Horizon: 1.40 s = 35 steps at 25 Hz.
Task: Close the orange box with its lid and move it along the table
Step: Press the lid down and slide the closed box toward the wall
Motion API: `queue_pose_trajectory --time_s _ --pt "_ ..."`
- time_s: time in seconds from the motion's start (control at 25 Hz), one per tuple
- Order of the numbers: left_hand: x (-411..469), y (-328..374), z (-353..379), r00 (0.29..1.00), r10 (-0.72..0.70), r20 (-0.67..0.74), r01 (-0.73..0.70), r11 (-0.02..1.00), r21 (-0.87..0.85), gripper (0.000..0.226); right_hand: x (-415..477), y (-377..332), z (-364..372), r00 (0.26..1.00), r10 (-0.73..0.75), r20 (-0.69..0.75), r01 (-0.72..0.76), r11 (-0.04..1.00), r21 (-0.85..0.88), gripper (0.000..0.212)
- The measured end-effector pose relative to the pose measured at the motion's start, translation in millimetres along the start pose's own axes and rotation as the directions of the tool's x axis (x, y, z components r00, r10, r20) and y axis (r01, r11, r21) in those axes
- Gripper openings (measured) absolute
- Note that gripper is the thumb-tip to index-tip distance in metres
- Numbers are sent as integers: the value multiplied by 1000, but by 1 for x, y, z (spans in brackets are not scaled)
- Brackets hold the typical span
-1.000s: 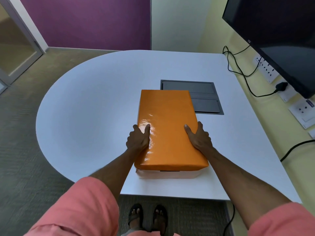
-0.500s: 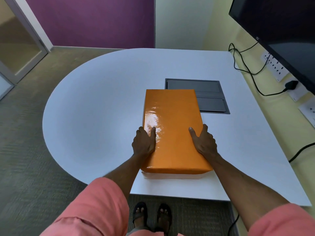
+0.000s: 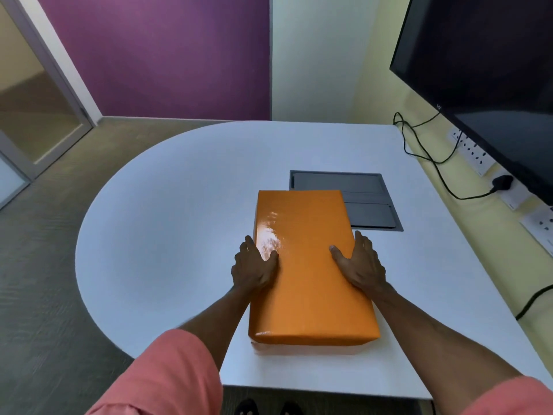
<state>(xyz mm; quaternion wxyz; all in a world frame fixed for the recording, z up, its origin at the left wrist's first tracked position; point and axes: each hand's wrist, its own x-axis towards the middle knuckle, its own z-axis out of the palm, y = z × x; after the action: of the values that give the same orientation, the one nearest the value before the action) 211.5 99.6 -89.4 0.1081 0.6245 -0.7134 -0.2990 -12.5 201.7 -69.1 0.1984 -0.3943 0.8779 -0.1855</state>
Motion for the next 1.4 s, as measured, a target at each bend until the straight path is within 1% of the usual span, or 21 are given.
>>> queue_pose_trajectory --time_s 0.08,0.16,0.24,0.36,0.56,0.68,0.8,0.88,0.96,1.04,1.12,1.2,1.28,1.4 --pt "24 9 -9 989 132 65 -135 990 46 93 20 -14 -11 995 -95 38 97 994 -44 99" --pt "47 21 -15 968 215 127 -230 966 116 94 40 -31 -18 985 -131 112 141 986 -83 103" --pt "62 30 -12 955 230 189 -263 949 173 94 55 -41 -19 974 -135 180 160 978 -130 107" --pt "70 34 -1 947 207 245 -264 937 228 95 65 -45 -11 960 -113 258 169 964 -206 111" --pt "73 37 6 964 232 130 -261 916 303 100 69 -40 -5 962 -107 252 163 963 -212 114" --pt "74 39 4 959 258 115 -282 904 322 96 69 -40 -4 960 -99 262 158 964 -216 114" --pt "73 37 -4 955 268 130 -293 921 256 85 65 -39 -9 954 -116 277 168 970 -175 113" --pt "68 31 -6 959 254 125 -275 942 191 85 56 -35 -10 962 -121 246 152 982 -112 112" --pt "59 23 -6 969 217 115 -231 965 124 88 44 -30 -8 978 -82 189 90 995 -34 112" --pt "47 12 -2 982 157 109 -162 986 34 90 33 -23 -5 987 -2 161 -11 997 78 113" --pt "36 3 1 988 100 118 -92 993 -72 91 24 -17 -3 983 86 165 -122 968 220 115" --pt "31 -1 3 986 97 138 -70 979 -190 89 17 -13 -3 972 142 186 -195 931 309 115" --pt "26 0 3 983 113 145 -72 961 -265 88 11 -12 -3 971 144 192 -203 920 335 113" --pt "24 2 2 986 81 146 -38 960 -277 87 5 -15 -7 973 149 178 -207 905 372 109"
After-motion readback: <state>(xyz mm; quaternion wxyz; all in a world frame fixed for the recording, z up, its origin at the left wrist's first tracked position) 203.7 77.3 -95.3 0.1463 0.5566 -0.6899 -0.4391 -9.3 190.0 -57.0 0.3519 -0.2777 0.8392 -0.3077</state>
